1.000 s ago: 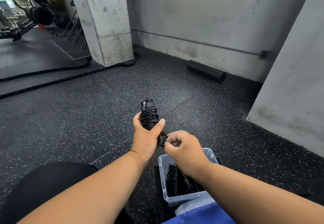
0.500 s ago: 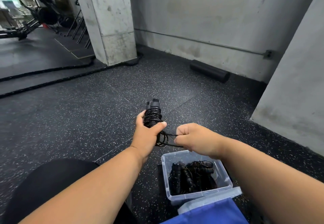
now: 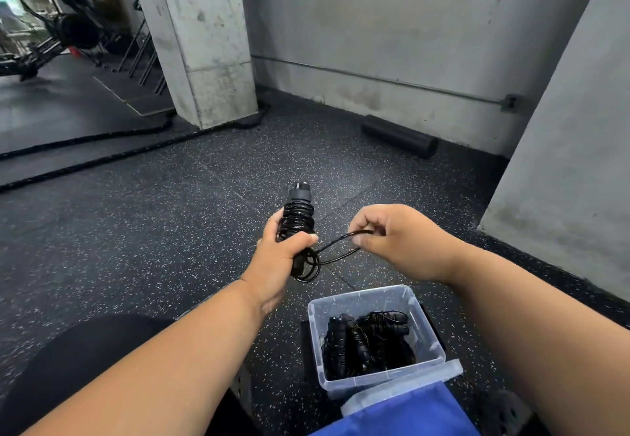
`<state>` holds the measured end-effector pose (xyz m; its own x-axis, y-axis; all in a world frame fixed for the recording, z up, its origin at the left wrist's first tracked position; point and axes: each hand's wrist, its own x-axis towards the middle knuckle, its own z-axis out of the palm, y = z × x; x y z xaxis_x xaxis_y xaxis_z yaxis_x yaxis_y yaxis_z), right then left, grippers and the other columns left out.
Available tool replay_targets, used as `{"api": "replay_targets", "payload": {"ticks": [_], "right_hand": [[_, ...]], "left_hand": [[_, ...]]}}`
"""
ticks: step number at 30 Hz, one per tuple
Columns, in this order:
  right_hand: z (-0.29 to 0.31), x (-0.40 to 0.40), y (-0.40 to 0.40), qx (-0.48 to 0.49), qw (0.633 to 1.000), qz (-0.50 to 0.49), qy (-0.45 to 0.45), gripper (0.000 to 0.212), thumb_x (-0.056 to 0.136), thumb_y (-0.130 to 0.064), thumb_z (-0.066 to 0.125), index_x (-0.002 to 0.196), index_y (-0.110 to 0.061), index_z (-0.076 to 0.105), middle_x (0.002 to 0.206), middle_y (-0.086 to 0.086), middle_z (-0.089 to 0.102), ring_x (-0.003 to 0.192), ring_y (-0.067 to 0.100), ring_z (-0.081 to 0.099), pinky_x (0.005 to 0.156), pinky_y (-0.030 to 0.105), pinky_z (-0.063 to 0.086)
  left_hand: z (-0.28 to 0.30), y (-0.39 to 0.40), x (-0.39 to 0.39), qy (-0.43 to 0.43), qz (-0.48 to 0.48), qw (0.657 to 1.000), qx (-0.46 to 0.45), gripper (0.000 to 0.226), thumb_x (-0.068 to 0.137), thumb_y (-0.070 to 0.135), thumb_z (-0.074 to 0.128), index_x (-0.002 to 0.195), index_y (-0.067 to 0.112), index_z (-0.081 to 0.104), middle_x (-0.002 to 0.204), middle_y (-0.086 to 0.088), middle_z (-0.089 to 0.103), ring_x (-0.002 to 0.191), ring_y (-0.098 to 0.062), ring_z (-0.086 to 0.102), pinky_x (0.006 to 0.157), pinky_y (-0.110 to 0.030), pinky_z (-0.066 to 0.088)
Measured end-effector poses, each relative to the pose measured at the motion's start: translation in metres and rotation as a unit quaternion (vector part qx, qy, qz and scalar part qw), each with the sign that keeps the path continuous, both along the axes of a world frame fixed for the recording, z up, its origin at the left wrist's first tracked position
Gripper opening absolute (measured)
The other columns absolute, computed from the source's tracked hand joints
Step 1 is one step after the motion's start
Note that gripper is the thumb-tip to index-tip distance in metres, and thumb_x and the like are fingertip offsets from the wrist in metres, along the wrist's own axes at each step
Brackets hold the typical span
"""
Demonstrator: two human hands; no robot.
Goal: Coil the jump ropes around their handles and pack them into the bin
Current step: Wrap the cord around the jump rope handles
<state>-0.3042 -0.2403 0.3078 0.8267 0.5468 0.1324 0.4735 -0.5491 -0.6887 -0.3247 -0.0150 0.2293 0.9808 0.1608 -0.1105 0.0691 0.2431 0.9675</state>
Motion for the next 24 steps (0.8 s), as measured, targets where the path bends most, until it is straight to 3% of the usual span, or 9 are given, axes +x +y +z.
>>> {"api": "replay_targets", "payload": {"ticks": [4,8,10,14,20,24], "right_hand": [[-0.008,0.005,-0.006,0.070,0.995,-0.023,0.073,0.012,0.098,-0.018,0.068,0.095,-0.027,0.075,0.078,-0.003,0.073,0.065,0.010,0.063,0.061,0.022,0.050],[-0.018,0.003,0.003,0.210,0.961,-0.022,0.180,0.011,0.095,-0.004,0.070,0.099,-0.012,0.077,0.084,0.004,0.075,0.070,0.012,0.065,0.068,0.023,0.056],[-0.022,-0.001,0.009,0.253,0.946,-0.014,0.204,0.012,0.094,-0.001,0.070,0.098,-0.011,0.077,0.084,0.007,0.075,0.068,0.012,0.063,0.065,0.023,0.054],[-0.027,-0.009,0.016,0.292,0.934,-0.008,0.206,0.012,0.093,-0.001,0.071,0.099,-0.010,0.076,0.079,0.010,0.072,0.067,0.019,0.063,0.062,0.025,0.053],[-0.030,-0.014,0.023,0.341,0.917,-0.037,0.203,0.027,0.086,0.000,0.079,0.108,-0.005,0.064,0.074,0.007,0.058,0.061,0.023,0.059,0.058,0.029,0.054],[-0.034,-0.011,0.018,0.295,0.936,-0.066,0.182,0.026,0.084,-0.019,0.084,0.103,-0.010,0.070,0.072,0.003,0.057,0.064,0.015,0.053,0.059,0.023,0.046]], "left_hand": [[0.006,-0.002,-0.007,0.049,-0.117,0.984,-0.128,0.067,0.076,0.014,0.074,0.140,0.017,0.055,0.111,-0.012,0.067,0.090,-0.021,0.064,0.074,-0.035,0.056],[0.009,-0.004,-0.016,0.123,-0.243,0.943,-0.189,0.071,0.080,0.023,0.075,0.144,-0.002,0.057,0.131,-0.025,0.064,0.097,-0.030,0.069,0.078,-0.038,0.061],[0.009,0.000,-0.018,0.128,-0.305,0.920,-0.210,0.069,0.082,0.030,0.081,0.141,0.001,0.063,0.142,-0.026,0.059,0.098,-0.031,0.069,0.081,-0.037,0.061],[0.012,0.004,-0.022,0.129,-0.363,0.886,-0.258,0.075,0.071,0.046,0.095,0.130,0.006,0.073,0.130,-0.022,0.066,0.089,-0.027,0.071,0.076,-0.034,0.061],[0.013,0.008,-0.025,0.113,-0.380,0.879,-0.264,0.077,0.074,0.052,0.092,0.132,0.006,0.071,0.131,-0.024,0.068,0.092,-0.028,0.074,0.079,-0.035,0.063],[0.014,0.008,-0.028,0.108,-0.388,0.887,-0.227,0.073,0.081,0.054,0.086,0.136,0.008,0.070,0.132,-0.024,0.067,0.098,-0.031,0.075,0.086,-0.039,0.063]]}}
